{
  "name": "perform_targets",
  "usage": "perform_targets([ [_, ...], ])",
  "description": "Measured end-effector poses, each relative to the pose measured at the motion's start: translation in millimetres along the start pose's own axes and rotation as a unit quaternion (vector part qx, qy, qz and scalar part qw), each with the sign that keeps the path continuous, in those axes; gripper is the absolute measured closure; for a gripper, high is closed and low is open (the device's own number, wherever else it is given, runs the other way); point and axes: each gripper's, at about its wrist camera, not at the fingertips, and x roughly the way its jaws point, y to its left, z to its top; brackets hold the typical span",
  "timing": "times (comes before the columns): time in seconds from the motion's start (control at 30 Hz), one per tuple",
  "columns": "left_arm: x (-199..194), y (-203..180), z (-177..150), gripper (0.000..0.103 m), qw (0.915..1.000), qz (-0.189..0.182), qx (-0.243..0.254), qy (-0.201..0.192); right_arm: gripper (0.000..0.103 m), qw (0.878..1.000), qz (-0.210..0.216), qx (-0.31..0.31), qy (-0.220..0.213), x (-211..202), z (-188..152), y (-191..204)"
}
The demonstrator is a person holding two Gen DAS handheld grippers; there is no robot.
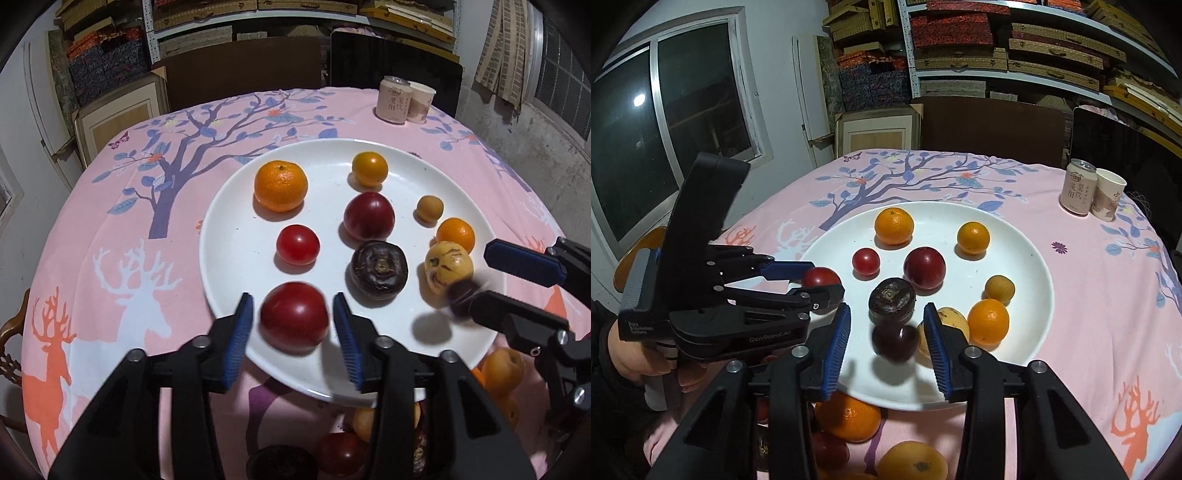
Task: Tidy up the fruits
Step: 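Carry the tomato and plum over the white plate and open both grippers, then grasp a dark brown fruit with the left gripper while the right gripper grasps a yellow pear-like fruit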
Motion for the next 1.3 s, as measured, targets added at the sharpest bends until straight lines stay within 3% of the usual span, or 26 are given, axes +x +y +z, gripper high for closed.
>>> perform_targets([
  [0.13, -27, 3, -3, 0.034, 0.9994, 0.009, 0.002, -0.033, 0.061, 1.0, 0.003, 0.01, -0.007, -12, -6, -4],
  [0.27, -53, 3, -19, 0.033, 0.9989, 0.003, 0.009, -0.045, 0.059, 0.999, 0.008, 0.029, -0.013, -34, -19, -11],
  [0.47, -75, -2, -65, 0.032, 0.9989, 0.009, 0.035, -0.03, 0.055, 0.998, 0.006, 0.069, -0.01, -61, -47, -22],
  [0.6, -73, 1, -91, 0.032, 0.9987, 0.024, 0.043, -0.016, 0.049, 0.996, 0.01, 0.09, -0.018, -72, -70, -28],
  [0.7, -60, 10, -100, 0.032, 0.999, 0.036, 0.026, 0.009, 0.049, 0.994, 0.008, 0.11, -0.002, -64, -87, -35],
  [0.97, -24, 16, -91, 0.029, 0.9982, 0.054, 0.015, 0.023, 0.049, 0.99, 0.041, 0.135, 0.013, -58, -92, -42],
  [1.0, -24, 15, -89, 0.032, 0.9982, 0.055, 0.016, 0.02, 0.049, 0.99, 0.043, 0.134, 0.014, -57, -92, -42],
  [1.1, -27, 9, -92, 0.062, 0.9994, 0.021, 0.027, 0.009, 0.049, 0.99, 0.042, 0.133, 0.017, -58, -94, -42],
  [1.17, -30, 2, -96, 0.062, 0.9986, 0.036, 0.04, 0.0, 0.049, 0.99, 0.038, 0.134, 0.023, -56, -93, -42],
  [1.3, -36, 11, -94, 0.062, 0.9999, 0.013, 0.006, -0.009, 0.049, 0.987, 0.05, 0.145, 0.043, -48, -95, -46],
])
